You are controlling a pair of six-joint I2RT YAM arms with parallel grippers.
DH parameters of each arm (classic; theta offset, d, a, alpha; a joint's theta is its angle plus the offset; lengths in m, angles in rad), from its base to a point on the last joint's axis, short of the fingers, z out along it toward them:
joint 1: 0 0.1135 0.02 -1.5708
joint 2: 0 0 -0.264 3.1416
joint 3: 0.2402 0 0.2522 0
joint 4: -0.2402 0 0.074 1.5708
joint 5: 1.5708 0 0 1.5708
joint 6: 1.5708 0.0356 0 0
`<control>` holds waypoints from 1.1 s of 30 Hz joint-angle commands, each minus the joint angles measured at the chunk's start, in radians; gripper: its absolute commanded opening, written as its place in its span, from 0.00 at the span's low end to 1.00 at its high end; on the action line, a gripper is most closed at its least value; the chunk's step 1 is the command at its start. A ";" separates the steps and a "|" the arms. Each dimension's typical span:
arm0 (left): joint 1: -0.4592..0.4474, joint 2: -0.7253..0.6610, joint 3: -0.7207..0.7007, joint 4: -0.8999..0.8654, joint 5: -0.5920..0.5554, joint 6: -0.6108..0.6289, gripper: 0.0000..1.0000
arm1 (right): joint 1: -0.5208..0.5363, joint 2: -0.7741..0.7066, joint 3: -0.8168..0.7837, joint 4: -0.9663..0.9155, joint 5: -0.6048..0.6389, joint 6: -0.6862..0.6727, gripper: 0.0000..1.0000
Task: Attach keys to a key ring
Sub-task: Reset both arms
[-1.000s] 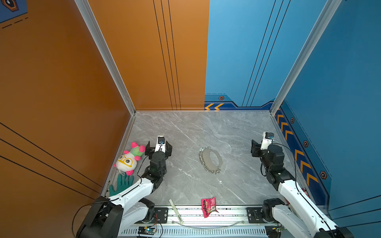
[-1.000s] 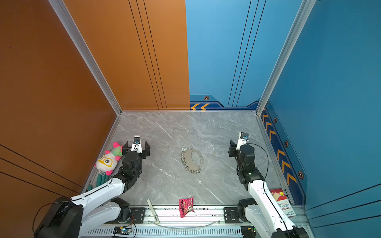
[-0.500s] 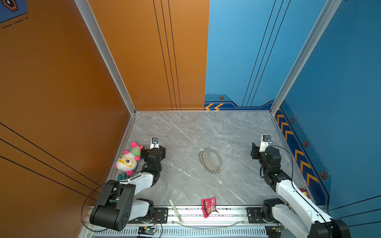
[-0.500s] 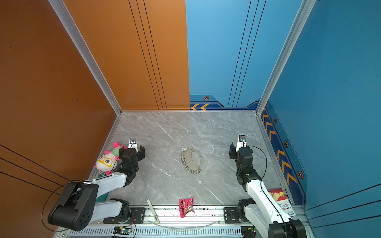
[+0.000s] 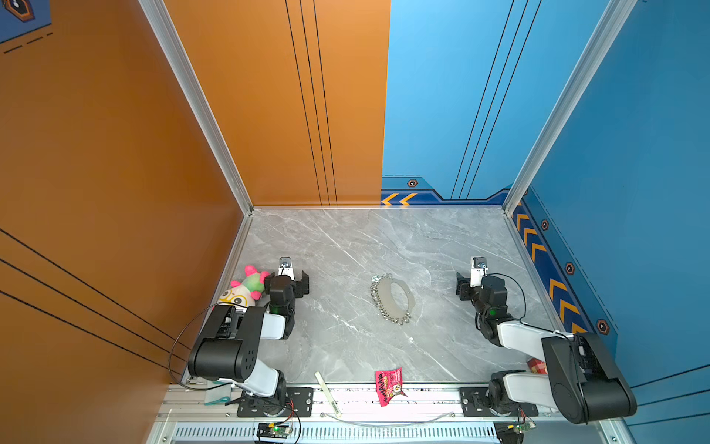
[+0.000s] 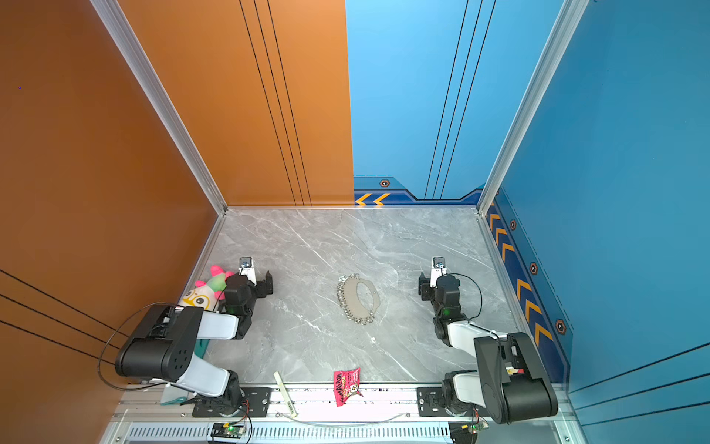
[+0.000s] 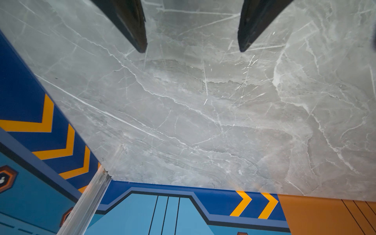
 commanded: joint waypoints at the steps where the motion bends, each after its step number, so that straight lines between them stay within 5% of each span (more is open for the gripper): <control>1: 0.007 0.004 0.068 -0.025 -0.004 -0.039 0.98 | -0.037 0.090 0.028 0.167 -0.100 -0.015 0.73; 5: 0.013 0.005 0.060 -0.007 0.002 -0.048 0.98 | -0.112 0.217 0.039 0.287 -0.151 0.073 0.76; 7: 0.012 0.005 0.060 -0.007 0.001 -0.048 0.98 | -0.119 0.191 0.070 0.183 -0.143 0.067 0.85; 8: 0.010 0.005 0.061 -0.007 -0.002 -0.046 0.98 | -0.117 0.195 0.081 0.164 -0.115 0.078 1.00; 15: 0.005 0.005 0.061 -0.007 -0.009 -0.042 0.98 | -0.062 0.202 0.080 0.178 0.120 0.099 1.00; 33: 0.005 0.005 0.062 -0.007 -0.009 -0.042 0.98 | -0.060 0.205 0.085 0.176 0.113 0.092 1.00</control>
